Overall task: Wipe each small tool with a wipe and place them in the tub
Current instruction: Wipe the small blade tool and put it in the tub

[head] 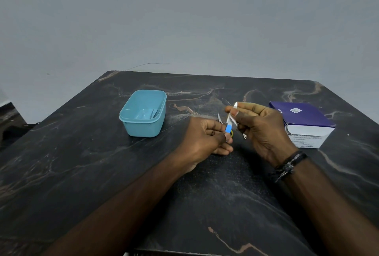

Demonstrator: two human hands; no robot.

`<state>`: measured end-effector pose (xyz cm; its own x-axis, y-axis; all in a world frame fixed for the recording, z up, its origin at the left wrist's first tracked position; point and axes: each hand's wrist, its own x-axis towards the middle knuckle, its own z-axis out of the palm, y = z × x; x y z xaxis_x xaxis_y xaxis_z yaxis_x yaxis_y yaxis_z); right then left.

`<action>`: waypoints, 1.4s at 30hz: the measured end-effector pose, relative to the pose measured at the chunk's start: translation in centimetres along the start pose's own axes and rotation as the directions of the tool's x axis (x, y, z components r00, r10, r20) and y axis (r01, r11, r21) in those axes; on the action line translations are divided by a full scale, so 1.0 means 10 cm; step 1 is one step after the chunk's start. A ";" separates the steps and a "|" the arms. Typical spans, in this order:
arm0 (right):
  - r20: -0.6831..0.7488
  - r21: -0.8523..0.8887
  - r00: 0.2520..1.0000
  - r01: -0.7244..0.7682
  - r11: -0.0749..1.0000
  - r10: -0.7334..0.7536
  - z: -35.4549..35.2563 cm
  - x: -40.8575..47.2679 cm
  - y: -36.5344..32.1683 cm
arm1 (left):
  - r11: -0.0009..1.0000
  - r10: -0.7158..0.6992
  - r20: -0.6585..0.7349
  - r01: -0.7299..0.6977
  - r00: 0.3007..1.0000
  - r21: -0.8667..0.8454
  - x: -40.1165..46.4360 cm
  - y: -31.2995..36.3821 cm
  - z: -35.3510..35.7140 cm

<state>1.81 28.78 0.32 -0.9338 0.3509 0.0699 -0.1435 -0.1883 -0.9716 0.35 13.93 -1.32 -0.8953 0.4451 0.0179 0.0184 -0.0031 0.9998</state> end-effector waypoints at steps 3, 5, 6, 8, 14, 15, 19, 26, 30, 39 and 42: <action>0.007 -0.015 1.000 -0.017 1.000 0.017 0.01 -0.01 0.00 | 1.000 0.002 -0.005 -0.002 1.000 -0.005 0.00 0.00 0.00; 0.033 -0.067 0.999 -0.035 0.997 0.038 0.02 -0.02 0.01 | 1.000 0.001 -0.007 -0.001 1.000 -0.012 0.00 0.00 -0.01; 0.049 -0.083 0.998 -0.046 0.995 0.051 0.01 -0.01 0.02 | 1.000 0.001 -0.007 -0.001 1.000 -0.015 0.00 0.00 -0.02; 0.078 -0.085 0.995 -0.061 0.995 0.067 0.01 -0.01 0.02 | 1.000 -0.002 -0.006 0.002 1.000 -0.017 0.00 0.00 -0.02; 0.122 -0.182 0.990 -0.045 0.982 0.068 0.01 -0.04 0.00 | 1.000 -0.004 -0.006 0.004 1.000 -0.016 0.00 0.01 -0.02; 0.129 -0.176 0.989 -0.042 0.983 0.066 0.01 -0.04 0.00 | 1.000 -0.005 -0.008 0.005 1.000 -0.017 0.00 0.01 -0.02; 0.142 -0.166 0.987 -0.055 0.985 0.079 0.02 -0.03 -0.01 | 1.000 -0.019 -0.023 0.019 1.000 -0.019 0.00 0.02 -0.03; 0.260 -0.142 0.955 -0.111 0.984 0.145 -0.01 -0.03 -0.04 | 0.995 -0.081 -0.069 0.076 0.994 -0.063 0.02 0.04 -0.04; 0.299 -0.126 0.942 -0.118 0.985 0.152 -0.03 -0.03 -0.05 | 0.994 -0.086 -0.072 0.080 0.994 -0.079 0.02 0.06 -0.05; 0.163 -0.054 0.982 -0.083 0.995 0.091 0.03 -0.06 -0.04 | 0.999 -0.038 -0.045 0.037 0.998 -0.024 0.00 0.03 -0.02; 0.132 -0.064 0.989 -0.060 0.996 0.068 0.02 -0.03 -0.02 | 0.999 -0.028 -0.032 0.027 0.999 -0.016 -0.01 0.02 0.01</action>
<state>2.10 28.55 0.57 -0.9765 0.2132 0.0332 -0.0661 -0.1494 -0.9866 0.46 13.97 -1.16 -0.9091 0.4164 -0.0096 -0.0132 -0.0056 0.9999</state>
